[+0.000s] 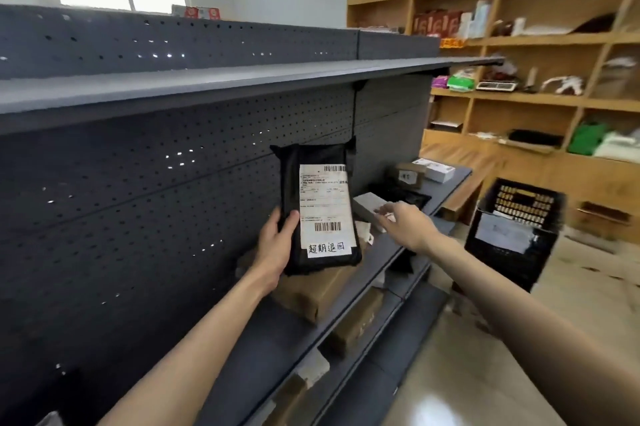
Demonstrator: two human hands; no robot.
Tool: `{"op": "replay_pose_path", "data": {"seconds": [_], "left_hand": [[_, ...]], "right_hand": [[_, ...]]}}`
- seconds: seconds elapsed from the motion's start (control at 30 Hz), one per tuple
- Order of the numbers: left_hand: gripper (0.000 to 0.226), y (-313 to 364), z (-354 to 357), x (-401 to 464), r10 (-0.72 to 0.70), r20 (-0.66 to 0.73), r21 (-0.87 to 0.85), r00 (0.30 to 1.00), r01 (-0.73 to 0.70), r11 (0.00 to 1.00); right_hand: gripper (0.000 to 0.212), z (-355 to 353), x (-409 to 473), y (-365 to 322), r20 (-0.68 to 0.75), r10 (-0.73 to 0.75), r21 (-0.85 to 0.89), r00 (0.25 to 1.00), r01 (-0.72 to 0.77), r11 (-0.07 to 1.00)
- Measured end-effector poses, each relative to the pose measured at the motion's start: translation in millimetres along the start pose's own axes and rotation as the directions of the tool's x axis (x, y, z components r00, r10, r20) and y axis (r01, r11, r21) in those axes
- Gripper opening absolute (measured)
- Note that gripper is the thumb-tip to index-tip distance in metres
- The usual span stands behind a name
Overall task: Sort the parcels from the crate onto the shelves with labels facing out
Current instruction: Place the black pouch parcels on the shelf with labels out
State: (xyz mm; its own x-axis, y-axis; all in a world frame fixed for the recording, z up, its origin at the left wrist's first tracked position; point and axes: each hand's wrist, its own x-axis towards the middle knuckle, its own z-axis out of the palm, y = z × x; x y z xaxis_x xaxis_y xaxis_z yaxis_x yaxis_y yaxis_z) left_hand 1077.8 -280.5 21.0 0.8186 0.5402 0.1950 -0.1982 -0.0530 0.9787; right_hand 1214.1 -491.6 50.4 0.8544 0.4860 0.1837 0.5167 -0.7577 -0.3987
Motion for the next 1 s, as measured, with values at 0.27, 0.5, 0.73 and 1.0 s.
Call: {"op": "replay_pose_path", "data": {"seconds": [0.27, 0.5, 0.73, 1.0], "left_hand": [[0.042, -2.1, 144.4, 10.8, 0.016, 0.317, -0.039, 0.948, -0.004, 0.999], [0.032, 6.0, 259.0, 29.1, 0.074, 0.492, -0.094, 0.867, -0.032, 0.995], [0.032, 10.9, 357.1, 61.2, 0.129, 0.555, -0.136, 0.822, -0.064, 0.989], [0.029, -11.7, 436.5, 101.3, 0.112, 0.573, -0.137, 0.812, -0.039, 0.99]], "right_hand": [[0.033, -87.7, -56.4, 119.3, -0.165, 0.291, -0.185, 0.942, -0.32, 0.929], [0.029, -138.6, -68.9, 212.8, -0.289, 0.411, -0.266, 0.865, -0.485, 0.833], [0.041, -175.4, -42.5, 289.5, -0.312, 0.445, -0.327, 0.839, -0.535, 0.779], [0.043, -182.1, -12.0, 361.4, -0.303, 0.48, -0.33, 0.823, -0.563, 0.757]]}}
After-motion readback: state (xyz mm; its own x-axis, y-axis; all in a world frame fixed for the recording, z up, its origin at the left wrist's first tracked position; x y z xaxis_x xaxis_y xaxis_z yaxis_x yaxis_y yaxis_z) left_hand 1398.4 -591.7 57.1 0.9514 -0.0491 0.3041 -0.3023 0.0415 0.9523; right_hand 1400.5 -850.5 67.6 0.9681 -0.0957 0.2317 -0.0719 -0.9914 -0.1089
